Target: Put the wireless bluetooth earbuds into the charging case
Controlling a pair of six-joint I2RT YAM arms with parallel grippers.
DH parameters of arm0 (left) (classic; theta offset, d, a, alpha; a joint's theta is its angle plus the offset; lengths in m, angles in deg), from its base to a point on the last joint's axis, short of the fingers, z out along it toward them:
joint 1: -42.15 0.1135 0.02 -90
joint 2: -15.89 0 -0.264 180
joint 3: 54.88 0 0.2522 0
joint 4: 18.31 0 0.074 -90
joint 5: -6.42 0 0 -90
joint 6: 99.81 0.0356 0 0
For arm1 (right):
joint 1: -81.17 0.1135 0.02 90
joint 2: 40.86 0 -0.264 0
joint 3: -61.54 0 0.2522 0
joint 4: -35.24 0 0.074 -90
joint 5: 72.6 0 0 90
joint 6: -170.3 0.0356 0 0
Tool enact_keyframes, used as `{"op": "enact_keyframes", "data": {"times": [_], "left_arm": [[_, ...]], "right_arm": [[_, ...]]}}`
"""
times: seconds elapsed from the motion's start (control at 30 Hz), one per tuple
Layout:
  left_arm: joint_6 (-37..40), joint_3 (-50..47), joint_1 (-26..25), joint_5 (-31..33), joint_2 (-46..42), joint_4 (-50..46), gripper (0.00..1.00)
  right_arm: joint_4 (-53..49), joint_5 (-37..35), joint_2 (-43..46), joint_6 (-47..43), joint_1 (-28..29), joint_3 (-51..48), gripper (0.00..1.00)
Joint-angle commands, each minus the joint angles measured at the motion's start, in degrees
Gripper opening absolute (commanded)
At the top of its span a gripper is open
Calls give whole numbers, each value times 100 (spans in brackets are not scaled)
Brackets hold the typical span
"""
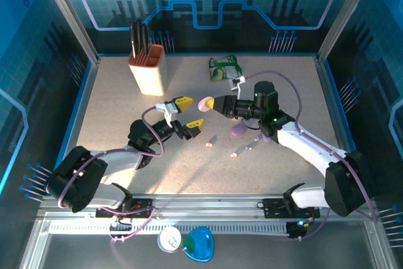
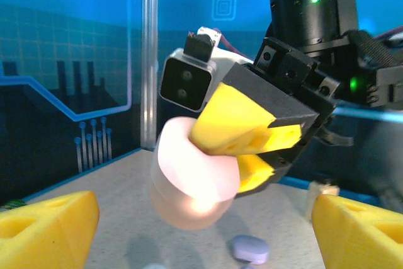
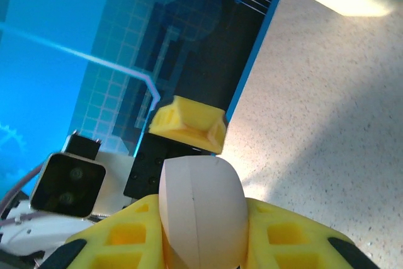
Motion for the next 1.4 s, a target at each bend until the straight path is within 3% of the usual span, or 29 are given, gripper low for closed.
{"op": "enact_keyframes", "data": {"times": [0.0, 0.17, 0.4, 0.57, 0.7, 1.37], "left_arm": [[981, 87, -49, 337, 160, 179, 87], [1193, 206, -64, 379, 367, 179, 86], [828, 497, -123, 360, 615, 174, 84], [579, 648, -126, 173, 750, 175, 78], [483, 685, -129, 131, 777, 175, 65], [316, 817, -141, 19, 851, 175, 51]], "right_arm": [[336, -160, 27, 843, 30, -78, 11], [1101, -126, -44, 1698, 49, -327, 11], [1870, -91, -223, 2228, 166, -573, 12], [2033, -43, -298, 2236, 202, -591, 13], [2174, -28, -310, 2288, 208, -615, 13], [2423, 80, -594, 2483, 221, -571, 14]]}}
